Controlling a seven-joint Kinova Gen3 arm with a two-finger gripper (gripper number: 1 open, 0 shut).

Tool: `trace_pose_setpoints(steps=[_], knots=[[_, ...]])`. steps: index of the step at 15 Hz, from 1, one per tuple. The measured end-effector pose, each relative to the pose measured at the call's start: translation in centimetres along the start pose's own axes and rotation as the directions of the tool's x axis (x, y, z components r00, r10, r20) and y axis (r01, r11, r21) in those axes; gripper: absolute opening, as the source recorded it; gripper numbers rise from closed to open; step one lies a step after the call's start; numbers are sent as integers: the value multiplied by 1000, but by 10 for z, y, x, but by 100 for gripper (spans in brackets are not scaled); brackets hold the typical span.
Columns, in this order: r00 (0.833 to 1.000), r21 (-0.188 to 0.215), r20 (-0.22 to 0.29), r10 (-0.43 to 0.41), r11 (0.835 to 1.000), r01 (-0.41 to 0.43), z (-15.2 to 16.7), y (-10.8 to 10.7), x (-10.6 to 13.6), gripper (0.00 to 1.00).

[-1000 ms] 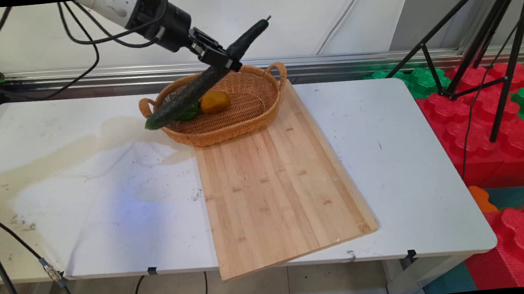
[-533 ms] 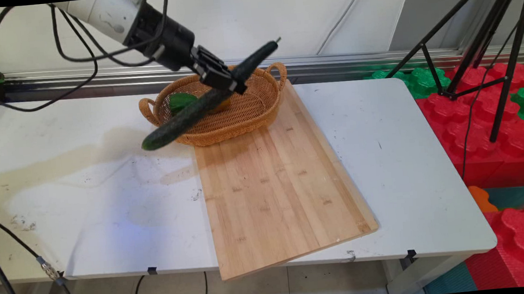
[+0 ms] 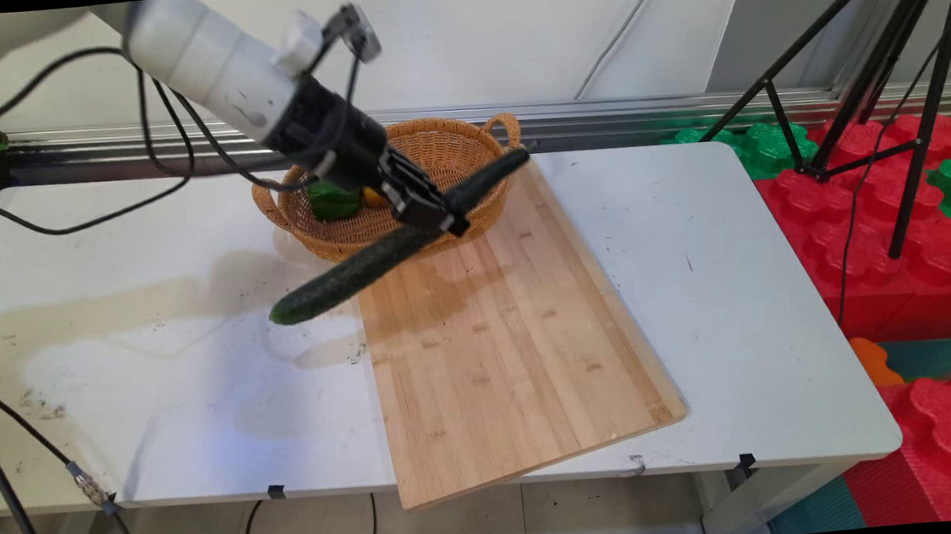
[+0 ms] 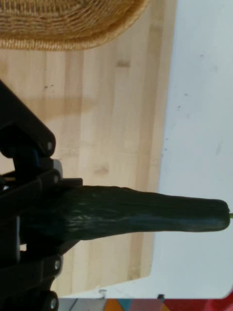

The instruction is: Place the picked object on the cutting board

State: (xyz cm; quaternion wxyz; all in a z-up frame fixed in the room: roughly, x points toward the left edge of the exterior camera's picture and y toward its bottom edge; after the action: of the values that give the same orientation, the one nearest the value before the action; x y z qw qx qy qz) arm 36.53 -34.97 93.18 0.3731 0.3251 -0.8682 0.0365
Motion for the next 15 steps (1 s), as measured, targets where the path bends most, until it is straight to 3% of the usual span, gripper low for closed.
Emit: trace_pose_setpoints(steps=[7,15], knots=[[996,46,88,20,999,-24,69,-5,-9,0],[989,92,140,40,994,-53,135,-27,-8,0]])
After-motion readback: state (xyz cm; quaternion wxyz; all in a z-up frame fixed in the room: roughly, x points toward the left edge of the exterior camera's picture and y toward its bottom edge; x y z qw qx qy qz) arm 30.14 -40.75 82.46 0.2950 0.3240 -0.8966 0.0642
